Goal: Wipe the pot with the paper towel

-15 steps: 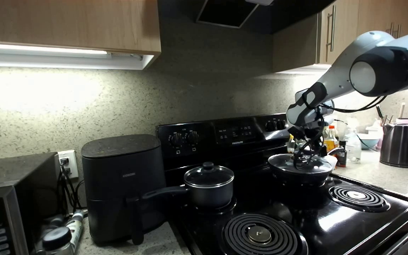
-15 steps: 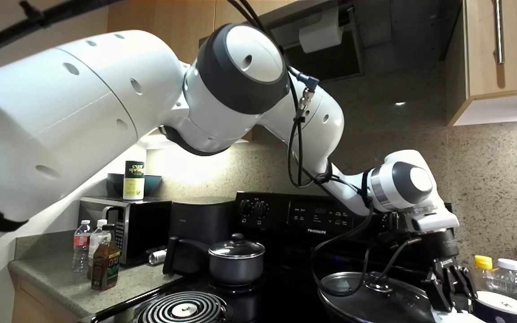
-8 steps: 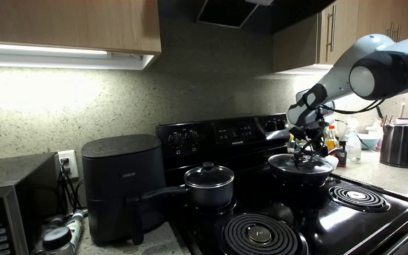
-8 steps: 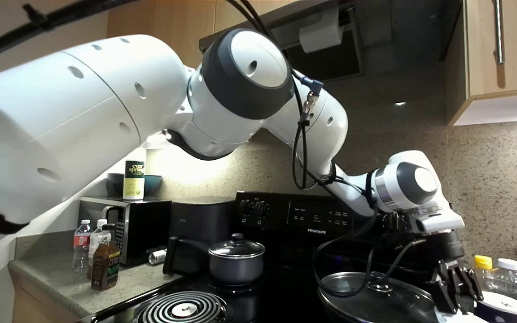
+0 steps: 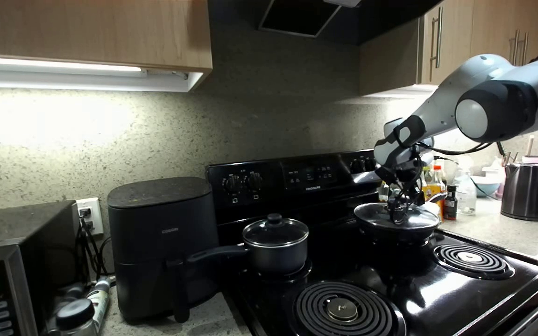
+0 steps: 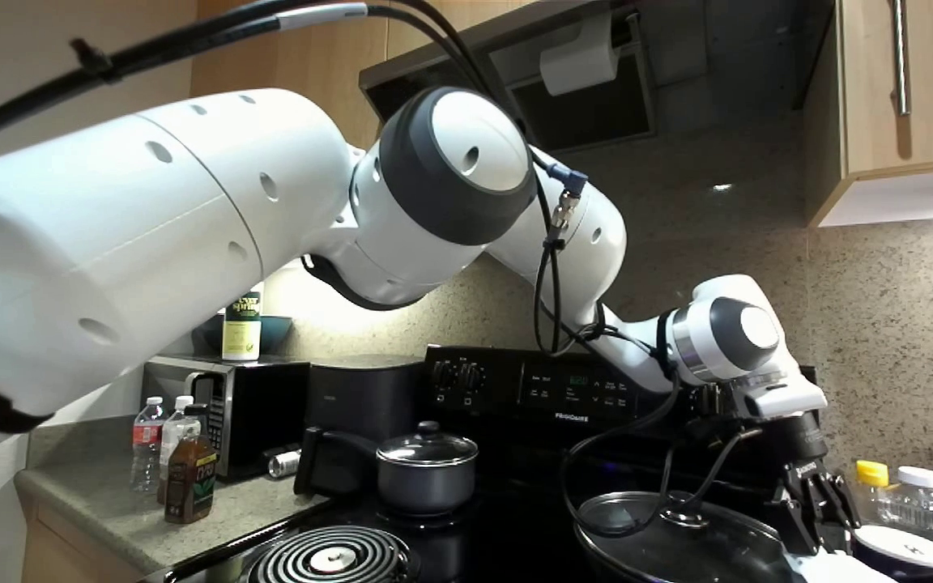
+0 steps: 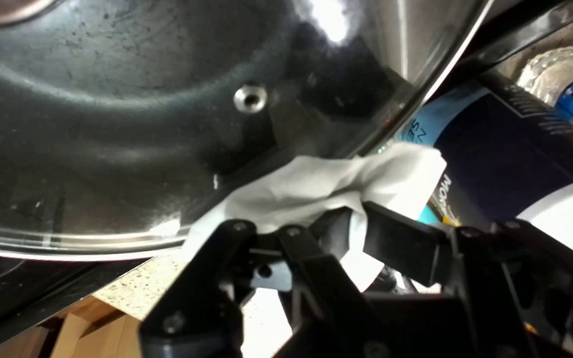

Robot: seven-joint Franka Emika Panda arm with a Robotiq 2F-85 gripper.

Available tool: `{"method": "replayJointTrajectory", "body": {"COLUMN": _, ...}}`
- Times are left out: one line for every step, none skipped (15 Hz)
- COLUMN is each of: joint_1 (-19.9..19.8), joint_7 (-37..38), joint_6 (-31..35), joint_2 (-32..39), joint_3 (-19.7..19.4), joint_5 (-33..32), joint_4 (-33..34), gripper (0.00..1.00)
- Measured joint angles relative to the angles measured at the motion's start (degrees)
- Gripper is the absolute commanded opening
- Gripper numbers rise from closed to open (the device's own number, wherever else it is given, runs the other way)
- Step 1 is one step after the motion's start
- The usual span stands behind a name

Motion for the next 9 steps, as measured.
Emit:
{"method": "replayJointTrajectory", "body": {"joint_1": 0.0, "joint_7": 0.0, "joint_6": 0.0, "joint_2": 0.4, "joint_3": 0.0, "joint_5": 0.0, "joint_4": 0.6, "gripper": 0.02}}
{"method": "replayJointTrajectory", "body": {"joint_1": 0.0, "joint_7": 0.0, "joint_6": 0.0, "joint_2": 0.6, "joint_3": 0.0, "joint_5": 0.0, "joint_4": 1.1, "gripper": 0.02}}
{"method": "replayJointTrajectory", "body": {"joint_1": 0.0, "joint_7": 0.0, "joint_6": 0.0, "joint_2": 0.6, "joint_3": 0.0, "joint_5": 0.0, "joint_4": 1.4, "gripper": 0.02}}
{"method": "replayJointTrajectory", "body": {"joint_1": 0.0, "joint_7": 0.0, "joint_6": 0.0, "joint_2": 0.6, "joint_3": -0.1, "joint_5": 0.0, "joint_4": 1.7, "gripper": 0.02}}
{"method": "replayJointTrajectory", "body": {"joint_1": 0.0, "joint_7": 0.0, "joint_6": 0.0, "joint_2": 0.4, "joint_3": -0.3, "joint_5": -0.1, "joint_4": 2.0, "gripper": 0.02}}
{"method": "replayJointTrajectory", "body": {"joint_1": 0.0, "joint_7": 0.0, "joint_6": 0.0, "joint_2": 0.0, "joint_3": -0.6, "joint_5": -0.3, "joint_4": 2.2, "gripper": 0.02}}
{"method": "replayJointTrajectory", "body": {"joint_1": 0.1, "joint_7": -0.1, "joint_6": 0.2, "joint_2": -0.9, "joint_3": -0.9, "joint_5": -0.4, "joint_4": 2.2, "gripper": 0.02}}
{"method": "replayJointTrajectory", "body": {"joint_1": 0.2, "joint_7": -0.5, "joint_6": 0.3, "joint_2": -2.0, "joint_3": -1.2, "joint_5": -0.5, "joint_4": 2.0, "gripper": 0.02}}
{"method": "replayJointTrajectory", "body": {"joint_1": 0.2, "joint_7": -1.1, "joint_6": 0.4, "joint_2": -3.5, "joint_3": -1.4, "joint_5": -0.5, "joint_4": 1.8, "gripper": 0.02}}
